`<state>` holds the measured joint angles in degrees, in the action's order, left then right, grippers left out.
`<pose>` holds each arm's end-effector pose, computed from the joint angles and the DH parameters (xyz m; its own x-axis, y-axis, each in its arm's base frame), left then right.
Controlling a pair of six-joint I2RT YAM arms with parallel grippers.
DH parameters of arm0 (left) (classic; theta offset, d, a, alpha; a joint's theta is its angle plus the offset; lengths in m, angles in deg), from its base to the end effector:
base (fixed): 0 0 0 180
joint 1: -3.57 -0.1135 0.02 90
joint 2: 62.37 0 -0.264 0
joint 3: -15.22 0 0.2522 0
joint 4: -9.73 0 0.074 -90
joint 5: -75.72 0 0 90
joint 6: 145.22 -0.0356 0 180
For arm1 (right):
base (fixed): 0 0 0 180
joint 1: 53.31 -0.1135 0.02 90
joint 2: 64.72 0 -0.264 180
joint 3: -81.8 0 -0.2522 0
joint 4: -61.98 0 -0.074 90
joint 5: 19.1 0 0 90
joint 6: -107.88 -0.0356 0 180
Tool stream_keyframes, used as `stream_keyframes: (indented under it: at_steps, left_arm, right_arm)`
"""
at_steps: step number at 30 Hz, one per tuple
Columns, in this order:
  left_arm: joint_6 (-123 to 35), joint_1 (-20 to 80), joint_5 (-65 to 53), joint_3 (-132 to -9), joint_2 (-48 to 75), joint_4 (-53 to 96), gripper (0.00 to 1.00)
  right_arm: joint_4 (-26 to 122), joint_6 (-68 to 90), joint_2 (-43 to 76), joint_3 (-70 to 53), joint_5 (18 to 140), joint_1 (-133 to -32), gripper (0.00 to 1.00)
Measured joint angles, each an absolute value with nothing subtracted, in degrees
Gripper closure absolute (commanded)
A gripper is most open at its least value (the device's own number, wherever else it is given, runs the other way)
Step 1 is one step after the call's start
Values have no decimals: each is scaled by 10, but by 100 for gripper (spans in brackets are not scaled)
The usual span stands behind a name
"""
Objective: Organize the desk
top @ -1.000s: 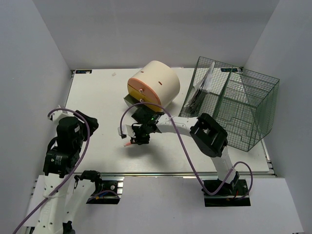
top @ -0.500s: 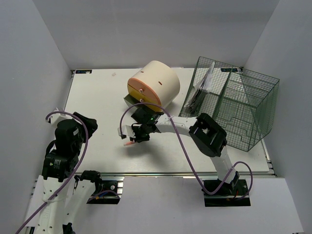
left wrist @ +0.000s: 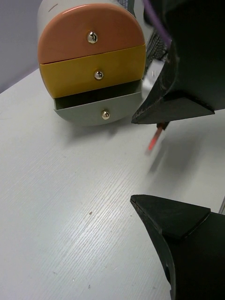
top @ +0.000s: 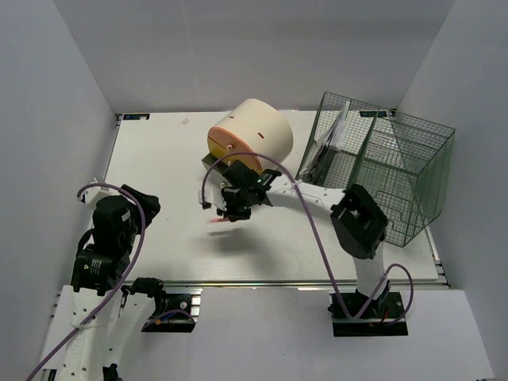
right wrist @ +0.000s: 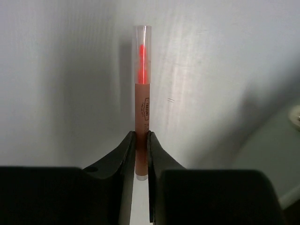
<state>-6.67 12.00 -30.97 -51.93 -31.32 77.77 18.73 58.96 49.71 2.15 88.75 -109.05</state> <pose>0.0899 -0.0030 0.3411 -0.2710 -0.6856 -0.6756 -0.4589 0.7090 -0.5355 0.2342 0.3632 0.2017 0.2209 -0.7867 -0.5765 -0.9746 -0.1563 -0.1602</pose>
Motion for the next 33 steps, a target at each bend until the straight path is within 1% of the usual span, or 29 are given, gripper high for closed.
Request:
stream_keyframes:
  at_steps: [4, 8, 16, 22, 27, 33]
  left_arm:
    - [-64, 120, -306, -509, -315, 770, 29]
    - [-63, 120, -301, -505, -313, 765, 29]
    - [-62, 120, -299, -504, -312, 753, 29]
    - [-59, 120, -295, -494, -312, 749, 29]
    - [-57, 120, -293, -489, -312, 744, 29]
    - [-57, 120, -289, -488, -312, 743, 29]
  right_arm:
    - [186, 559, 441, 46, 873, -1080, 100]
    - [194, 517, 416, 84, 837, -1077, 100]
    - [226, 432, 416, 98, 686, -1071, 100]
    - [227, 388, 446, 139, 586, -1063, 100]
    - [228, 370, 451, 134, 557, -1059, 100]
    - [228, 358, 453, 132, 555, -1059, 100]
